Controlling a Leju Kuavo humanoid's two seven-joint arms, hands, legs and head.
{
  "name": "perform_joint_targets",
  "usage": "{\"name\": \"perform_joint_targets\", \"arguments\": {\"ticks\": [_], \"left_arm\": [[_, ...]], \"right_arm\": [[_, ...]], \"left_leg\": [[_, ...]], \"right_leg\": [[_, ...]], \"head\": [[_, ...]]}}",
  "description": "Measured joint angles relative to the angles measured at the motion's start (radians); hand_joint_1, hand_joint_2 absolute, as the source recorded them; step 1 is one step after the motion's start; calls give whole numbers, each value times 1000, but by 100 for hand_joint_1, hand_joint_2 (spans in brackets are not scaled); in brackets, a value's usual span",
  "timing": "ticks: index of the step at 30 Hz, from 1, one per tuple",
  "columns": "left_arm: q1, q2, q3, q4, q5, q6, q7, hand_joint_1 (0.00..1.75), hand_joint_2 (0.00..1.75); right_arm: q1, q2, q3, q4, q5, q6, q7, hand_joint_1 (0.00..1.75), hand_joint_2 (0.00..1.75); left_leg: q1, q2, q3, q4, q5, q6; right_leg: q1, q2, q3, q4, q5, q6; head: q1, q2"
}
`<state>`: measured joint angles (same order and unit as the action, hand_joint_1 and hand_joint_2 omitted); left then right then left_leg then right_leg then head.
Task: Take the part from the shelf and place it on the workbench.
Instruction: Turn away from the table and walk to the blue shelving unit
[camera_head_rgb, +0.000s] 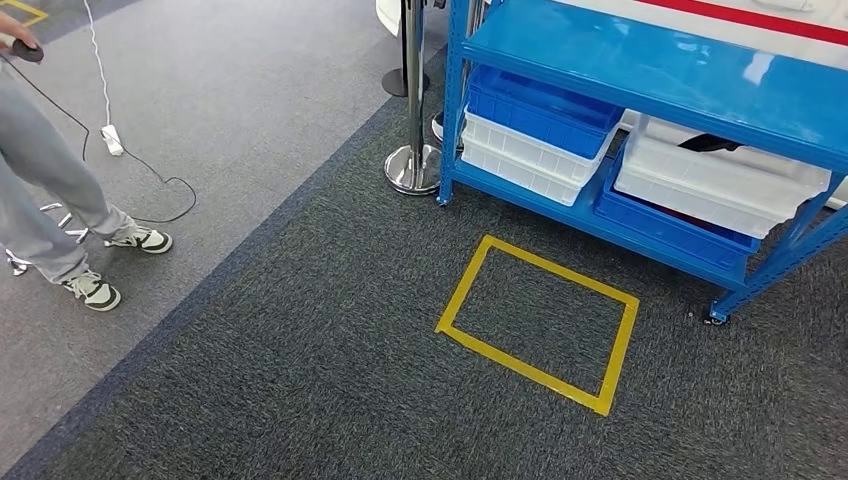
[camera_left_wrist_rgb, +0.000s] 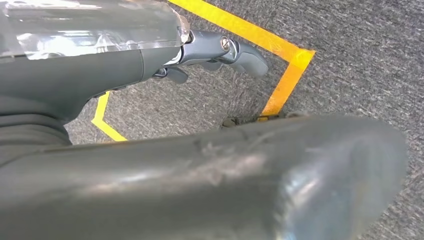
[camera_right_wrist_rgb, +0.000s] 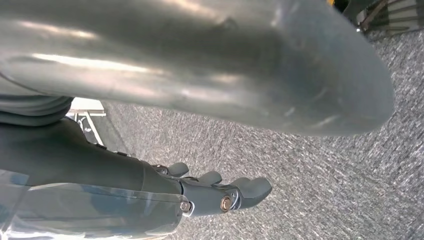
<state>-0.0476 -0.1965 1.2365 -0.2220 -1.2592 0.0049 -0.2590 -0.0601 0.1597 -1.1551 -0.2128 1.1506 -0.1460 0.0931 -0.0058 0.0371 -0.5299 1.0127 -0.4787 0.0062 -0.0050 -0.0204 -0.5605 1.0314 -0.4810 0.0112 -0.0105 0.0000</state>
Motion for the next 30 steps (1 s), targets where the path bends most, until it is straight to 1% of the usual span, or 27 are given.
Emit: {"name": "perform_joint_targets", "arguments": {"ticks": [2, 3, 4, 5, 6, 7, 8, 9, 10, 11, 12, 13, 14, 15, 17, 18, 19, 20, 22, 23, 24, 25, 26, 27, 28, 29, 30], "left_arm": [[-2, 0, 3, 0, 0, 2, 8, 0, 0], [-3, 0, 6, 0, 1, 2, 12, 0, 0], [-3, 0, 9, 0, 2, 2, 16, 0, 0], [-3, 0, 12, 0, 4, 2, 19, 0, 0], [-3, 0, 16, 0, 6, 1, 21, 0, 0], [-3, 0, 19, 0, 9, 0, 22, 0, 0], [-3, 0, 22, 0, 13, -2, 23, 0, 0], [-2, 0, 25, 0, 16, -4, 24, 0, 0], [-3, 0, 28, 0, 19, -5, 24, 0, 0], [-3, 0, 31, 0, 21, -6, 24, 0, 0], [-3, 0, 34, 0, 23, -6, 25, 0, 0], [-4, 0, 37, 0, 23, -6, 26, 0, 0], [-5, 0, 40, 0, 24, -6, 28, 0, 0], [-6, 0, 42, 0, 24, -6, 31, 0, 0], [-7, 0, 45, 0, 25, -6, 34, 0, 0], [-7, 0, 46, 0, 26, -6, 35, 0, 0], [-8, -1, 47, 0, 28, -5, 35, 0, 0], [-8, -1, 47, 0, 30, -5, 35, 0, 0], [-7, -2, 48, 0, 32, -5, 36, 0, 0], [-6, -2, 49, 0, 32, -5, 37, 0, 0], [-6, -2, 49, 0, 32, -6, 39, 0, 0], [-6, -2, 49, 0, 32, -6, 40, 0, 0], [-6, -2, 50, 0, 33, -6, 40, 0, 0], [-6, -2, 50, 0, 34, -6, 42, 0, 0], [-7, -2, 52, 0, 35, -6, 43, 0, 0], [-7, -2, 55, 0, 36, -6, 45, 0, 0], [-8, -2, 58, 0, 38, -6, 46, 0, 0]], "right_arm": [[2, 0, 0, 0, 2, 0, 4, 0, 0], [2, 0, 0, 0, 3, 0, 6, 0, 0], [2, 0, 0, 0, 5, 0, 6, 0, 0], [2, 0, 0, 0, 6, 0, 7, 0, 0], [2, -1, 0, 0, 7, 0, 7, 0, 0], [2, -1, 0, 0, 8, 0, 7, 0, 0], [2, -1, 0, 0, 9, 0, 7, 0, 0], [3, -1, 0, 0, 10, 1, 7, 0, 0], [3, -1, 0, 0, 11, 1, 6, 0, 0], [3, -1, 0, 0, 12, 2, 4, 0, 0], [3, -1, 0, 0, 12, 3, 2, 0, 0], [3, 0, 0, 0, 13, 3, -2, 0, 0], [4, 0, 0, 0, 13, 4, -5, 0, 0], [5, 0, 0, 0, 14, 4, -8, 0, 0], [7, 0, 0, 0, 15, 3, -10, 0, 0], [9, 0, 0, 0, 16, 3, -11, 0, 0], [10, 0, 0, 0, 16, 3, -11, 0, 0], [10, -1, 0, 0, 16, 3, -11, 0, 0], [10, -1, 0, 0, 17, 3, -11, 0, 0], [10, -1, 0, 0, 18, 3, -11, 0, 0], [11, -1, 0, 0, 20, 3, -11, 0, 0], [12, -1, 0, 0, 21, 3, -12, 0, 0], [13, -1, 0, 0, 23, 2, -12, 0, 0], [14, -2, 0, 0, 25, 2, -12, 0, 0], [13, -2, 0, 0, 26, 2, -12, 0, 0], [12, -2, 0, 0, 28, 2, -12, 0, 0], [11, -2, 0, 0, 28, 3, -12, 0, 0]], "left_leg": [[1, 1, 2, 2, -3, -11], [2, -4, -2, 14, -13, -17], [4, -11, -15, 45, -36, -22], [6, -20, -38, 96, -67, -28], [8, -24, -67, 160, -101, -31], [10, -26, -98, 227, -128, -34], [11, -26, -118, 270, -139, -35], [12, -27, -124, 280, -130, -36], [12, -27, -110, 251, -103, -34], [13, -30, -80, 187, -65, -31], [12, -38, -46, 115, -34, -26], [11, -46, -19, 54, -13, -22], [10, -53, -3, 16, -4, -17], [7, -58, 2, 1, -5, -13], [8, -54, 3, -7, -1, -3], [10, -49, 6, -13, 4, 4], [12, -45, 8, -20, 9, 11], [14, -40, 10, -25, 14, 17], [12, -29, 8, -26, 16, 22], [11, -25, 7, -26, 15, 22], [10, -21, 7, -25, 13, 21], [10, -17, 8, -25, 10, 20], [10, -14, 12, -24, 6, 18], [10, -10, 16, -23, 2, 14], [8, -7, 19, -21, -4, 9], [5, -4, 21, -20, -9, 3], [3, -1, 22, -19, -15, -3]], "right_leg": [[-3, 8, 0, -5, 5, -11], [-5, 10, 0, -8, 7, -17], [-8, 13, 1, -11, 9, -22], [-9, 15, 0, -12, 11, -27], [-9, 18, -2, -12, 12, -29], [-8, 22, -3, -11, 12, -31], [-8, 27, -4, -10, 12, -31], [-8, 31, -4, -9, 12, -31], [-8, 37, -3, -8, 12, -30], [-8, 43, -1, -8, 12, -30], [-7, 48, -1, -8, 12, -28], [-6, 54, -1, -6, 12, -24], [-5, 58, -2, -6, 13, -19], [-6, 62, -4, -6, 14, -12], [-7, 67, -5, -8, 16, 2], [-7, 63, -7, -2, 10, 7], [-7, 56, -17, 20, -7, 11], [-7, 47, -36, 61, -33, 14], [-9, 34, -95, 185, -97, 18], [-10, 32, -120, 236, -113, 20], [-10, 31, -131, 256, -111, 21], [-10, 28, -122, 239, -89, 21], [-10, 23, -94, 184, -54, 20], [-9, 13, -58, 113, -22, 17], [-7, 4, -26, 50, -2, 12], [-5, -2, -5, 8, 6, 6], [-3, -5, 3, -10, 3, 0]], "head": [[0, 0], [-1, 0], [-1, 0], [-1, 0], [-2, 0], [-2, 0], [-2, 0], [-2, 0], [-2, 0], [-2, 0], [-2, 0], [-2, 0], [-1, 0], [-1, 0], [-1, 0], [0, 0], [1, 0], [2, 0], [5, 0], [5, 0], [5, 0], [5, 0], [5, 0], [5, 0], [5, 0], [4, 0], [4, 0]]}}
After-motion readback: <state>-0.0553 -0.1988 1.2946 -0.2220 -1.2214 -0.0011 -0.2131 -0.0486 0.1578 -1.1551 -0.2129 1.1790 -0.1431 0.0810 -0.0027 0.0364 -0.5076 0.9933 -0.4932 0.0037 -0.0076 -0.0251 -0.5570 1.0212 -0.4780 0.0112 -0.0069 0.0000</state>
